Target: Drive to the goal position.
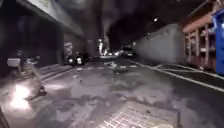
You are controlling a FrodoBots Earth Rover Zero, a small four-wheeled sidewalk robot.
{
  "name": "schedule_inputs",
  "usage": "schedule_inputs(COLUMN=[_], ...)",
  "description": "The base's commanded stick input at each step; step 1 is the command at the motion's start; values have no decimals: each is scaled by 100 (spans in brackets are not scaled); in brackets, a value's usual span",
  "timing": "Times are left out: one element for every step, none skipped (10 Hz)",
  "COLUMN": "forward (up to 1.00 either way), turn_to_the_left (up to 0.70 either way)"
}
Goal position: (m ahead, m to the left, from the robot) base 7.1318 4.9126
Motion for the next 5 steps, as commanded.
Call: schedule_inputs(forward=[45,48,67,70,70], turn_to_the_left=[0,0,0,0,0])
